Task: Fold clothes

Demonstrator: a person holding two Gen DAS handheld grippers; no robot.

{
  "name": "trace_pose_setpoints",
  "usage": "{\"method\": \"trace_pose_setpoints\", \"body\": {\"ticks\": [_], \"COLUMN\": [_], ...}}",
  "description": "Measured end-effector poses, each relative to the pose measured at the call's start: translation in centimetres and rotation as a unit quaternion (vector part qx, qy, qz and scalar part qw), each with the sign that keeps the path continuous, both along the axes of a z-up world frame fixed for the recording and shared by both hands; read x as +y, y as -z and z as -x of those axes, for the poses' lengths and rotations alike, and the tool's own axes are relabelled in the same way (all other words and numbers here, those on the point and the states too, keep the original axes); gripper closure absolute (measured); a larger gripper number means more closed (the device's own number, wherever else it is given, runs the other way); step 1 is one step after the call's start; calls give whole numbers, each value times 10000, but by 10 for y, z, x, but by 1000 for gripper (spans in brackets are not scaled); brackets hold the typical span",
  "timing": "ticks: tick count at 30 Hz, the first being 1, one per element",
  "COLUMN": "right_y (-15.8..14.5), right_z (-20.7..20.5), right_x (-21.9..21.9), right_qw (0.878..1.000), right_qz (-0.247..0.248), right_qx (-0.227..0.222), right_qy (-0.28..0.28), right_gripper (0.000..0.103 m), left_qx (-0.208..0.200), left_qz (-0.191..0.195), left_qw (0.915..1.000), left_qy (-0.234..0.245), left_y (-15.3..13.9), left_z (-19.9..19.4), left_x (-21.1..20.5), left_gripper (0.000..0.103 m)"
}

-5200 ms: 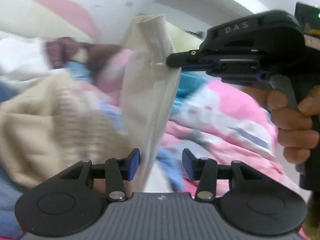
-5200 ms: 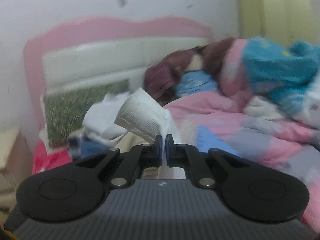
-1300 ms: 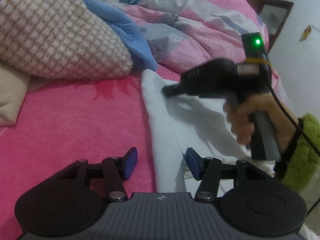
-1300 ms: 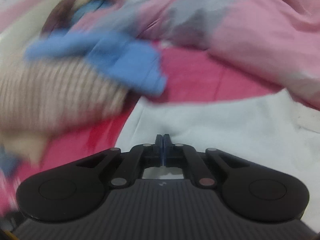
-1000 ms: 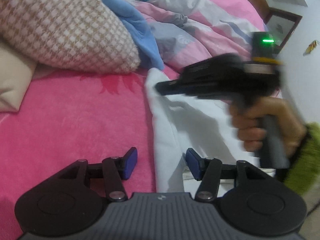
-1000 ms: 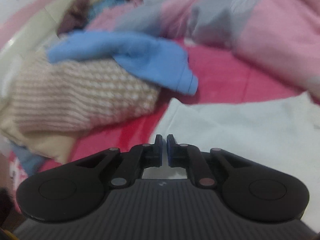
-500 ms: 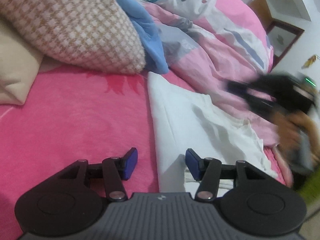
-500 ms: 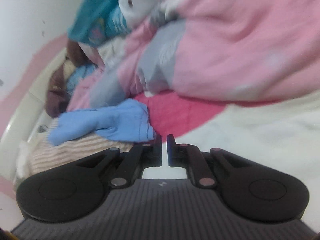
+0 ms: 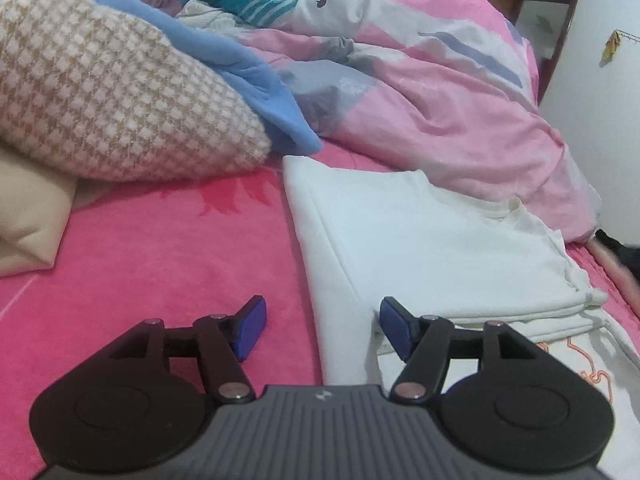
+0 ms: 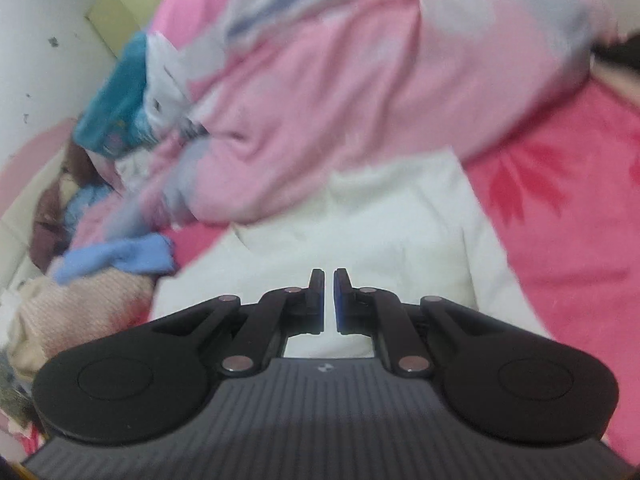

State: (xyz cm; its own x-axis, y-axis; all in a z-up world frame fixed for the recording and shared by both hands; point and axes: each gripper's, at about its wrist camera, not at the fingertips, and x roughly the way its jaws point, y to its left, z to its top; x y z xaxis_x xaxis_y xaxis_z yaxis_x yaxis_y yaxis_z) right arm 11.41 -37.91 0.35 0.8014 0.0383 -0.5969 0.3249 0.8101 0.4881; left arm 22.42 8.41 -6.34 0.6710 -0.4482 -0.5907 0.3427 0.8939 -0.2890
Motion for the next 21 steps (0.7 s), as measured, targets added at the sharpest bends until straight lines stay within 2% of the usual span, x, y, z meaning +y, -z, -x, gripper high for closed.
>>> {"method": "trace_pose_setpoints", "body": {"ticks": [3, 5, 8, 11, 17, 18, 19, 20, 21], "right_y": [41, 66, 88, 93, 102, 104, 106, 108, 113], "right_z": [-6, 3, 22, 15, -1, -3, -6, -5, 3], "right_x": [-5, -15, -42, -51, -68, -71, -73, -77, -84], "right_qw": [10000, 9999, 9976, 9951, 9875, 9859, 9842, 9804, 9711], "right_qz": [57, 60, -589, -850, -1369, -1456, -1542, -1698, -2002], "right_qx": [38, 62, -133, -216, -382, -409, -436, -517, -708], "right_qy": [2, 73, 341, 453, 675, 712, 749, 852, 1093], "right_gripper": [98, 103, 103, 98, 98, 103, 103, 103, 103], "left_qx": [57, 71, 48, 48, 52, 53, 56, 60, 65], "left_qz": [73, 88, 44, 30, 41, 47, 53, 59, 65], "left_qw": [10000, 9999, 10000, 10000, 10000, 10000, 9999, 9999, 9999], "left_qy": [12, 22, 48, 47, 54, 61, 66, 69, 71], "left_y": [1, 2, 2, 2, 2, 2, 2, 2, 2], "left_z": [-1, -1, -1, -1, 0, 0, 0, 0, 0], "left_x": [3, 3, 2, 1, 1, 2, 2, 2, 2], "left_gripper": [38, 37, 36, 36, 36, 36, 35, 35, 35]}}
